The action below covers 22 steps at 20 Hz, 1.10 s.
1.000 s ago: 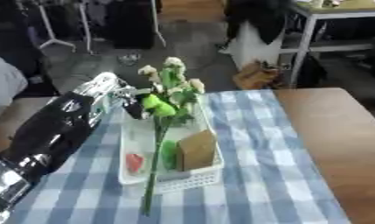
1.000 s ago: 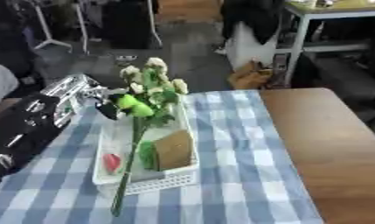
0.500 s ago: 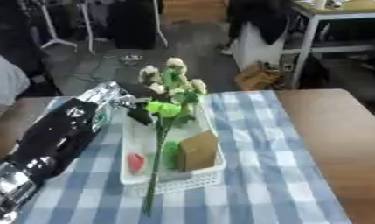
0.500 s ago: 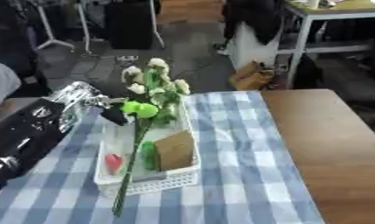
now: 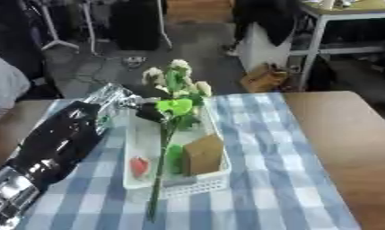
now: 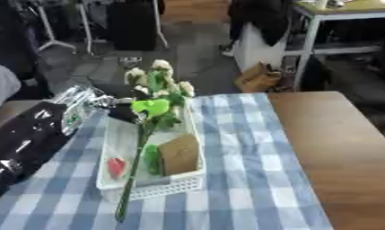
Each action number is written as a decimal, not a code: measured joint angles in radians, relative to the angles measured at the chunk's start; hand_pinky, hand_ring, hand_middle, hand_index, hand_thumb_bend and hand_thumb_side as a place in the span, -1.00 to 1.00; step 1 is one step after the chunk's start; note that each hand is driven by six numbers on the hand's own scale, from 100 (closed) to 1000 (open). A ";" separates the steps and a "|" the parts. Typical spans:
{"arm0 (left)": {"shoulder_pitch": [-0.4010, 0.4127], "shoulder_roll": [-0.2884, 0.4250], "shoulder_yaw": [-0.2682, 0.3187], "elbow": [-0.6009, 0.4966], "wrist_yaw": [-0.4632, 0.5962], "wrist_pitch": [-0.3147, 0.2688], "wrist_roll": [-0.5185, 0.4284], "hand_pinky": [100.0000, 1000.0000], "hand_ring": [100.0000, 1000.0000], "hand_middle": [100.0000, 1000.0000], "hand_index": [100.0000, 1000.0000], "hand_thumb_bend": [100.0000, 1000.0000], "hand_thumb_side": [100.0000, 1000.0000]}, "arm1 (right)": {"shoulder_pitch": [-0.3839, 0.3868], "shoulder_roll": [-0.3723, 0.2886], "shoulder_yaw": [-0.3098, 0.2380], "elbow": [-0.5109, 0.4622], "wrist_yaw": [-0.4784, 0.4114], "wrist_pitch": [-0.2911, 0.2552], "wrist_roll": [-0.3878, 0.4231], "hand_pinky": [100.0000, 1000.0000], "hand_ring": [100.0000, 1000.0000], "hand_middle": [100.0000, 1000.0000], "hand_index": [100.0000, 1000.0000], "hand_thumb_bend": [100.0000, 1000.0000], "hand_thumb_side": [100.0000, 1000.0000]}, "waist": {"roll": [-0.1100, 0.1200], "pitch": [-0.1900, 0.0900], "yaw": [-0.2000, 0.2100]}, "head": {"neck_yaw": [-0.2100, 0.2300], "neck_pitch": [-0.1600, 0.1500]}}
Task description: Pick up objects on the table and place them in the box.
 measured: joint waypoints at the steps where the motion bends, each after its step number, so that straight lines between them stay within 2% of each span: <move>1: -0.001 0.000 0.000 -0.003 0.008 -0.001 0.007 1.00 1.00 1.00 1.00 -1.00 0.74 | 0.000 0.000 0.000 0.000 0.000 0.000 0.000 0.15 0.10 0.00 -0.04 -1.00 0.14 | 0.000 0.000 0.000 | 0.000 0.000; 4: -0.005 0.000 0.000 -0.024 0.029 -0.015 0.023 1.00 1.00 1.00 1.00 -1.00 0.70 | 0.000 0.000 0.000 0.000 0.000 0.000 0.000 0.15 0.10 0.00 -0.04 -1.00 0.14 | 0.000 0.000 0.000 | 0.000 0.000; 7: -0.008 0.003 -0.001 -0.060 0.037 -0.020 0.031 1.00 1.00 1.00 1.00 -0.72 0.60 | 0.000 0.000 0.000 0.000 0.000 0.000 0.000 0.15 0.10 0.00 -0.04 -1.00 0.14 | 0.000 0.000 0.001 | 0.000 0.000; 9: -0.012 0.008 -0.006 -0.078 0.036 -0.022 0.022 1.00 1.00 1.00 1.00 -0.29 0.58 | 0.000 0.000 0.000 0.000 0.000 0.000 0.000 0.15 0.10 0.00 -0.04 -1.00 0.14 | 0.000 0.000 0.001 | 0.000 0.000; 10: -0.015 0.012 -0.007 -0.083 0.032 -0.022 0.010 1.00 1.00 1.00 1.00 0.12 0.72 | 0.000 0.000 0.000 0.000 0.000 0.000 0.000 0.15 0.10 0.00 -0.04 -1.00 0.14 | 0.000 0.000 0.001 | 0.000 0.000; 11: -0.016 0.015 -0.009 -0.087 0.025 -0.022 -0.007 1.00 1.00 1.00 1.00 0.37 0.76 | 0.000 0.000 0.000 0.000 0.000 0.000 0.000 0.15 0.10 0.00 -0.04 -1.00 0.14 | 0.000 0.000 0.002 | 0.000 0.000; 15: -0.016 0.019 -0.012 -0.083 -0.019 -0.007 -0.086 1.00 1.00 1.00 1.00 0.48 0.86 | 0.000 0.000 0.000 0.000 -0.001 0.000 0.000 0.15 0.10 0.00 -0.05 -1.00 0.14 | 0.000 0.000 0.002 | 0.000 0.000; 22: -0.023 0.019 -0.005 -0.070 -0.089 0.014 -0.126 1.00 1.00 1.00 1.00 0.49 0.81 | 0.000 0.000 0.000 0.000 -0.005 0.000 0.001 0.15 0.10 -0.01 -0.06 -1.00 0.13 | 0.000 0.000 0.003 | 0.000 0.000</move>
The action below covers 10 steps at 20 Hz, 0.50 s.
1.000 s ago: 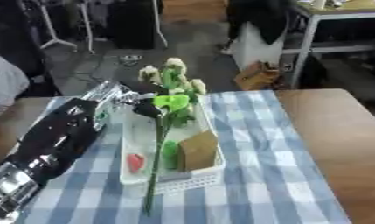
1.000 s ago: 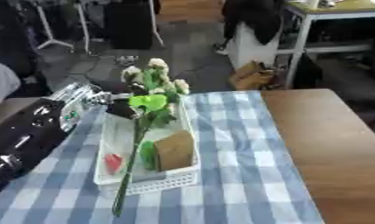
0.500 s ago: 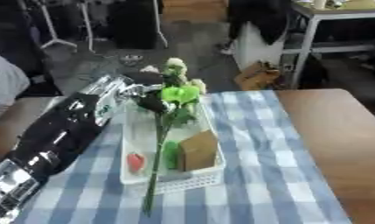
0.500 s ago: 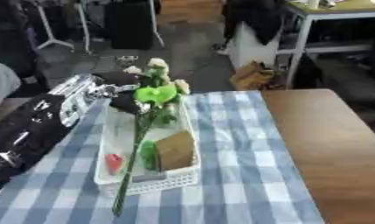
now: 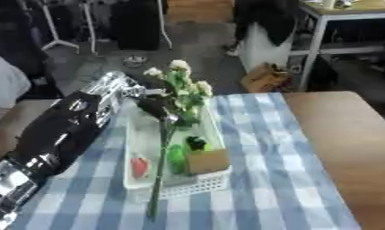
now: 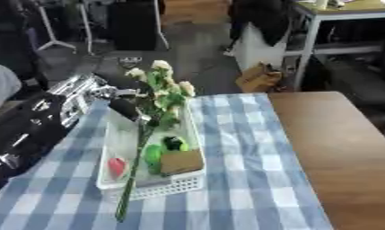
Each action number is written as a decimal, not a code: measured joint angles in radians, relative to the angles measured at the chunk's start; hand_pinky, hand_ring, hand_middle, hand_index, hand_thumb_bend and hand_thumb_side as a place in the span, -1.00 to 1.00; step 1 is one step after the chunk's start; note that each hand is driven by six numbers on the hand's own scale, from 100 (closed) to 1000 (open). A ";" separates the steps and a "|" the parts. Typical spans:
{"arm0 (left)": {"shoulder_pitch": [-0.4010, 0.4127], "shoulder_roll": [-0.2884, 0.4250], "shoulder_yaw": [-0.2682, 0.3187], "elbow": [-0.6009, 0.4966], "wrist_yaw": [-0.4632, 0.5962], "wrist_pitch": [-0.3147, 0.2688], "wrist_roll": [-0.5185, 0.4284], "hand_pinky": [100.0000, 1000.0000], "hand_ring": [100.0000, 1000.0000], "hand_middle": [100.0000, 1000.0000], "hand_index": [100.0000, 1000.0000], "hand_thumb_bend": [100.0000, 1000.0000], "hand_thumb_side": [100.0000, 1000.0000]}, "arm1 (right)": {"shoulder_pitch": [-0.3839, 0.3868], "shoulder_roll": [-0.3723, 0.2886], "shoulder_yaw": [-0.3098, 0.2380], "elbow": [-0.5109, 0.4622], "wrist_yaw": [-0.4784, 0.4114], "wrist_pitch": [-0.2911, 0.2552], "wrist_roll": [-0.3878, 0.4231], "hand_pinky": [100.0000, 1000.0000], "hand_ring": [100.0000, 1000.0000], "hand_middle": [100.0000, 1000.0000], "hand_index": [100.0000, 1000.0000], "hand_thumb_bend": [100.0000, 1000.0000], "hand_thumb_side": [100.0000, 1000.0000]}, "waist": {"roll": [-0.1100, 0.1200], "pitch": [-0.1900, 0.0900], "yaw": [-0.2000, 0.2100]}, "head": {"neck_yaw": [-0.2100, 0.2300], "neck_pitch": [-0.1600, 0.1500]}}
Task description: Pick up objects on the table and place them in the box.
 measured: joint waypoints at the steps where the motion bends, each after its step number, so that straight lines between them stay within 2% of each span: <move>1: 0.000 0.000 0.000 0.002 -0.009 0.000 -0.002 1.00 1.00 1.00 1.00 0.49 0.81 | 0.000 0.000 0.000 0.000 0.000 0.000 0.000 0.15 0.10 0.00 -0.06 -1.00 0.13 | 0.000 0.000 0.000 | 0.000 0.000; 10: -0.005 0.000 0.002 0.002 -0.039 -0.007 0.002 1.00 1.00 1.00 1.00 0.40 0.84 | 0.000 0.000 0.001 0.000 -0.003 0.002 0.002 0.15 0.09 0.00 -0.06 -1.00 0.13 | 0.000 0.000 0.001 | 0.001 0.000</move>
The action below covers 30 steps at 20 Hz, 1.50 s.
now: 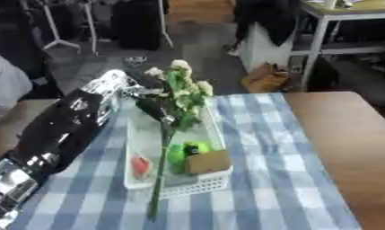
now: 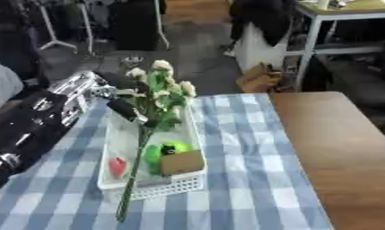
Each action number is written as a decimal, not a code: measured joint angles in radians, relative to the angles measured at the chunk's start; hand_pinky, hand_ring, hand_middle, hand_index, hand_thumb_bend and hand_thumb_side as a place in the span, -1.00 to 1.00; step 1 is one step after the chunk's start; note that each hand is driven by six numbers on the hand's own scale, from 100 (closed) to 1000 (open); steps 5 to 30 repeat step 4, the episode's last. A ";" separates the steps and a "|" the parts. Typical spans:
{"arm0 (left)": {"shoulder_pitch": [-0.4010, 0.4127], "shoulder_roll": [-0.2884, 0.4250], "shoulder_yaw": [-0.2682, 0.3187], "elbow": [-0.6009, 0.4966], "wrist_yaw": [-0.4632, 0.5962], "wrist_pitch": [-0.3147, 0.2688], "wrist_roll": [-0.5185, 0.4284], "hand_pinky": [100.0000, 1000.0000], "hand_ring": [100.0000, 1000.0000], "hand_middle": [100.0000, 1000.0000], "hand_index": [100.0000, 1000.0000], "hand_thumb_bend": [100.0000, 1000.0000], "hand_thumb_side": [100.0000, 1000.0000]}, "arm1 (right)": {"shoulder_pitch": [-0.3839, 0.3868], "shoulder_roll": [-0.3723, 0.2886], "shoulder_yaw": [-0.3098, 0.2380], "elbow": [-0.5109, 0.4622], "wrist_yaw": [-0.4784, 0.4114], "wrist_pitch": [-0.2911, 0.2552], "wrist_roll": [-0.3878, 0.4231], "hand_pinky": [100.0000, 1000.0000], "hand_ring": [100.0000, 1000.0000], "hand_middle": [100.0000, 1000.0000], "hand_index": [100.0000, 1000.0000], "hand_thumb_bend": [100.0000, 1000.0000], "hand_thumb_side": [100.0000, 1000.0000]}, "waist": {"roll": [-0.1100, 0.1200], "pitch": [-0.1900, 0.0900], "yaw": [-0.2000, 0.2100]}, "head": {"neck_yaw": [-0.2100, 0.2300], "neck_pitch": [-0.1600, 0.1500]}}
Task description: Pick up objects on the table and place them in the box.
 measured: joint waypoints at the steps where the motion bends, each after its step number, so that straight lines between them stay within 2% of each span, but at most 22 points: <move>1: 0.000 0.000 0.000 0.000 0.000 0.000 0.001 1.00 1.00 1.00 1.00 0.40 0.84 | 0.000 0.000 0.000 0.000 0.000 0.000 0.000 0.15 0.09 0.00 -0.06 -1.00 0.13 | 0.000 0.000 0.000 | 0.000 0.000; 2: 0.000 0.000 0.001 0.000 0.000 0.000 0.002 1.00 1.00 1.00 1.00 0.31 0.84 | 0.000 0.000 0.001 0.000 0.000 0.000 0.001 0.15 0.09 0.00 -0.06 -1.00 0.13 | 0.000 0.000 0.000 | 0.000 0.000; 3: 0.000 0.000 0.003 -0.001 0.000 0.003 0.005 1.00 1.00 1.00 1.00 0.31 0.84 | 0.000 0.000 0.002 0.000 0.000 0.001 0.001 0.15 0.09 0.00 -0.06 -1.00 0.13 | 0.000 0.000 0.000 | 0.000 0.000; 4: 0.000 0.000 0.005 -0.003 0.002 0.006 0.008 1.00 1.00 1.00 1.00 -0.41 0.85 | 0.000 0.000 0.003 0.000 0.000 0.001 0.001 0.15 0.09 0.00 -0.06 -1.00 0.13 | 0.000 0.000 0.000 | -0.001 0.000; 30: 0.000 0.000 0.005 -0.003 0.002 0.006 0.008 1.00 1.00 1.00 1.00 -0.41 0.85 | 0.000 0.000 0.003 0.000 0.000 0.001 0.001 0.15 0.09 0.00 -0.06 -1.00 0.13 | 0.000 0.000 0.000 | -0.001 0.000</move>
